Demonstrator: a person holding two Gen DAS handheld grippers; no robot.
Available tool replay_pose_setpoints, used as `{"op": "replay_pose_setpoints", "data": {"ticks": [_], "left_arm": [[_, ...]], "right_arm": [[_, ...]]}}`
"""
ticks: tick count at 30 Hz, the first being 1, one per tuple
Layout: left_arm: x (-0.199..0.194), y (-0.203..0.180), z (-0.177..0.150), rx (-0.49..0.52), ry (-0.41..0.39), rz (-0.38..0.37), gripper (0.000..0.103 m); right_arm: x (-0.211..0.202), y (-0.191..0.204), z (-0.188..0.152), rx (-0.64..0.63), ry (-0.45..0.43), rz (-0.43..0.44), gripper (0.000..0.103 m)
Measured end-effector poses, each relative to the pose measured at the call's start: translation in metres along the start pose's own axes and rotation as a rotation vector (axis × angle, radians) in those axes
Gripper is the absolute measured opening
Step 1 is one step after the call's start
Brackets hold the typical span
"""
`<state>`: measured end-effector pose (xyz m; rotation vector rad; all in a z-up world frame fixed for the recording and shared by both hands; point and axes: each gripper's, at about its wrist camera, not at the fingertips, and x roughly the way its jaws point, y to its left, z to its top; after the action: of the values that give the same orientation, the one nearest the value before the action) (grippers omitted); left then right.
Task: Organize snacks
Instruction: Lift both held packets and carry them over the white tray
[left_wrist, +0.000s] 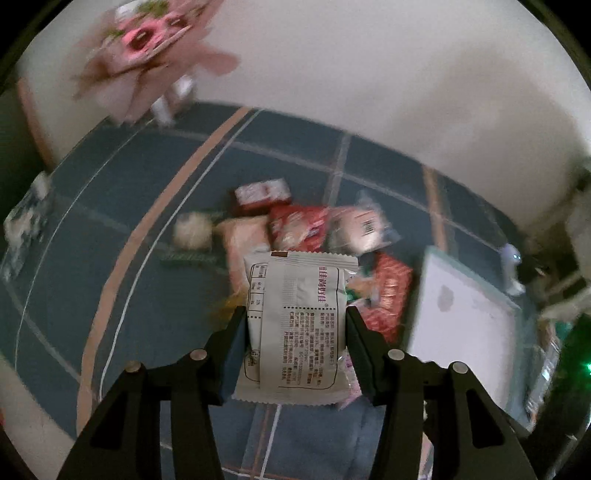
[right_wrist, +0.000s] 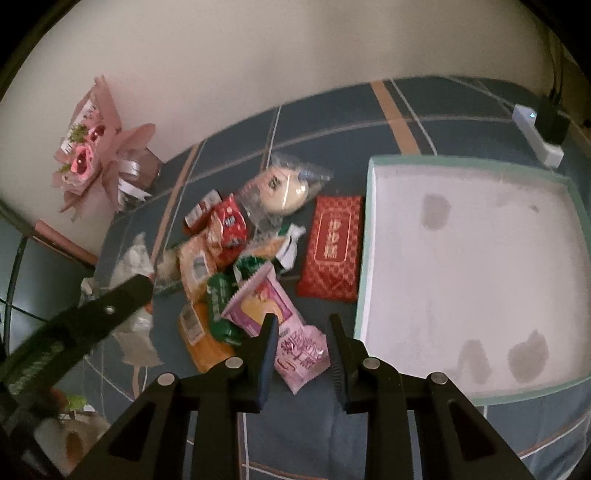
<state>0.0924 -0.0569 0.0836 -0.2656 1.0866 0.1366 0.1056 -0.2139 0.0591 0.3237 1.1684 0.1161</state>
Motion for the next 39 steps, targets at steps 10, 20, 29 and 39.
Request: {"op": "replay_pose_setpoints", "data": {"ticks": [10, 20, 29, 39], "left_arm": [[0.019, 0.002, -0.006, -0.035, 0.003, 0.086, 0.053], [0.023, 0.014, -0.003, -0.093, 0.015, 0.030, 0.053], [0.049, 0.024, -0.008, -0.140, 0.101, 0.022, 0.053], [0.058, 0.027, -0.006, -0.148, 0.117, 0.034, 0.053]], "right_arm": [[0.026, 0.002, -0.005, -0.010, 0.071, 0.007, 0.031], [0.057, 0.029, -0.011, -0.172, 0.120, -0.088, 0.056], [0.076, 0.036, -0.015, -0.219, 0.096, -0.109, 0.055], [0.095, 0.041, -0.020, -0.250, 0.106, -0.159, 0.053]]}}
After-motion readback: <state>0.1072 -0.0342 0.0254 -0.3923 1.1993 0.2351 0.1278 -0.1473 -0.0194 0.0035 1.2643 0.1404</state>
